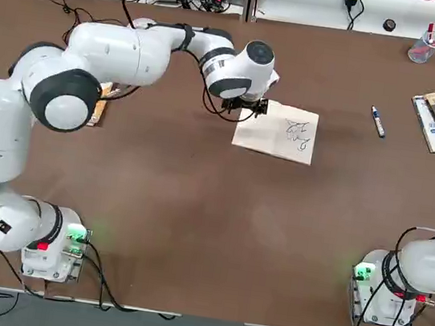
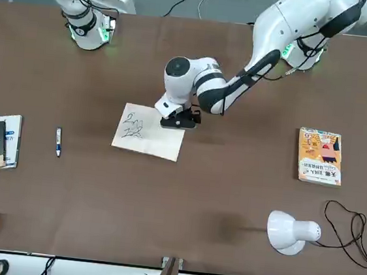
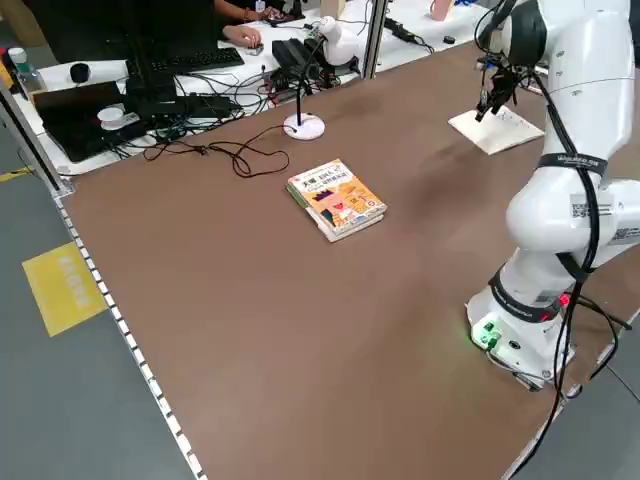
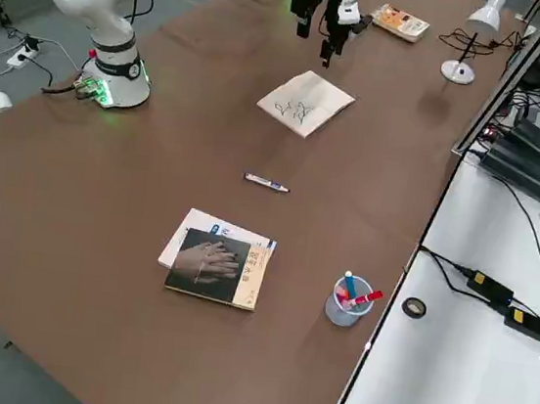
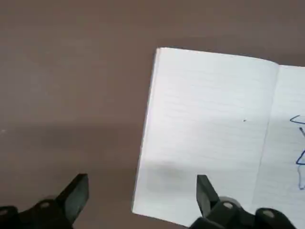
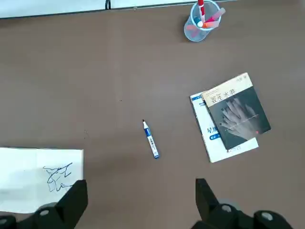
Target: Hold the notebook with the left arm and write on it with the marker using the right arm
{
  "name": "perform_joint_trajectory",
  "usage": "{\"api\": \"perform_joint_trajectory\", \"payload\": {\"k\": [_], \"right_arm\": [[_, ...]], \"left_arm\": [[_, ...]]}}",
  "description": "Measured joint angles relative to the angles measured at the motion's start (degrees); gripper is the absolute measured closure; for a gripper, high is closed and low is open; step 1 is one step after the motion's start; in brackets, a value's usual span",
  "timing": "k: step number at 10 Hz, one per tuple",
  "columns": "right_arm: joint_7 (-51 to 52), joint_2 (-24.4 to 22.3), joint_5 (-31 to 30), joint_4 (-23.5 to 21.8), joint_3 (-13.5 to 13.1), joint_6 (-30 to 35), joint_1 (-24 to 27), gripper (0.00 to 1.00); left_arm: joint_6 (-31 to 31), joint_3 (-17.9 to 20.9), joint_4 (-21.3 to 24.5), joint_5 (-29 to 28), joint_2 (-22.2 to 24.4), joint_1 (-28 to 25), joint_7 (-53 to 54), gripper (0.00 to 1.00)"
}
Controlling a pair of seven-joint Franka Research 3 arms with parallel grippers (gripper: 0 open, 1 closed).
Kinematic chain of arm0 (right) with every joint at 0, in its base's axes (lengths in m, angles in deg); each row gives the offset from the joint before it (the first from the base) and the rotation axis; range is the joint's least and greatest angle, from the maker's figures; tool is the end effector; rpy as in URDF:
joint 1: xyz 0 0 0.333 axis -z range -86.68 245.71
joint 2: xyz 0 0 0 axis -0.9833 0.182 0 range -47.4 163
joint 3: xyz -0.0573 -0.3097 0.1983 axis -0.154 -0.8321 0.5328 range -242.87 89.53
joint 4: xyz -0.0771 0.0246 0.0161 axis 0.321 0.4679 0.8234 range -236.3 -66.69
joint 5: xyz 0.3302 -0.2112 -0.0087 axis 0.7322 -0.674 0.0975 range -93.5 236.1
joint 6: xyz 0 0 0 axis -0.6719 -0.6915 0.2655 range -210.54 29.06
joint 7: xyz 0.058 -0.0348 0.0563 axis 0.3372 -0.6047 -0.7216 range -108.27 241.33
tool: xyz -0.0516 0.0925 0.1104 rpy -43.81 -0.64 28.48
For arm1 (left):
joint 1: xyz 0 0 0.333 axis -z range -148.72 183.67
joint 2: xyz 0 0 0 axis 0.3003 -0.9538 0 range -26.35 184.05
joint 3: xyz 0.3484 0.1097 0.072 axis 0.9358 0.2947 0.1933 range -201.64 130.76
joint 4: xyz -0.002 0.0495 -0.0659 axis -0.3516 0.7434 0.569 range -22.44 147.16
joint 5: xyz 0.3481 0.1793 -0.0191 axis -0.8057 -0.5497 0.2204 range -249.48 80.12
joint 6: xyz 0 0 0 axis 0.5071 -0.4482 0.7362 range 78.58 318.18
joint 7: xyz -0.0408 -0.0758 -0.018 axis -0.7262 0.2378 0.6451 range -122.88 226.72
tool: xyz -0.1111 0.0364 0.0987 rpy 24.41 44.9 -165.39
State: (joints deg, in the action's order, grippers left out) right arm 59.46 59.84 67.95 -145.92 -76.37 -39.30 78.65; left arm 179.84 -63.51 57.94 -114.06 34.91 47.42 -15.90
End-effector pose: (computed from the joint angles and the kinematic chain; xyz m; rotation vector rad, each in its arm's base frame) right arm 0.5783 0.0031 0.6546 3.0826 -0.1576 0.1570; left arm 0.4760 -0.5785 0.2416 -3.1276 0.0163 -0.1338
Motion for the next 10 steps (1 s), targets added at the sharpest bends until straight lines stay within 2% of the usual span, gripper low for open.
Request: {"api": "perform_joint_trajectory", "payload": {"k": [3, 10], "right_arm": [[0.00, 0.00, 0.00, -0.22, 0.00, 0.00, 0.00, 0.00], [0.00, 0.00, 0.00, -0.27, 0.01, -0.02, 0.00, 0.00]], "left_arm": [[2.40, 0.22, -0.11, -0.66, -1.64, 0.00, 0.28, 0.00], [3.63, 1.26, -0.34, -3.92, -3.92, -0.03, 1.40, 0.00]]}}
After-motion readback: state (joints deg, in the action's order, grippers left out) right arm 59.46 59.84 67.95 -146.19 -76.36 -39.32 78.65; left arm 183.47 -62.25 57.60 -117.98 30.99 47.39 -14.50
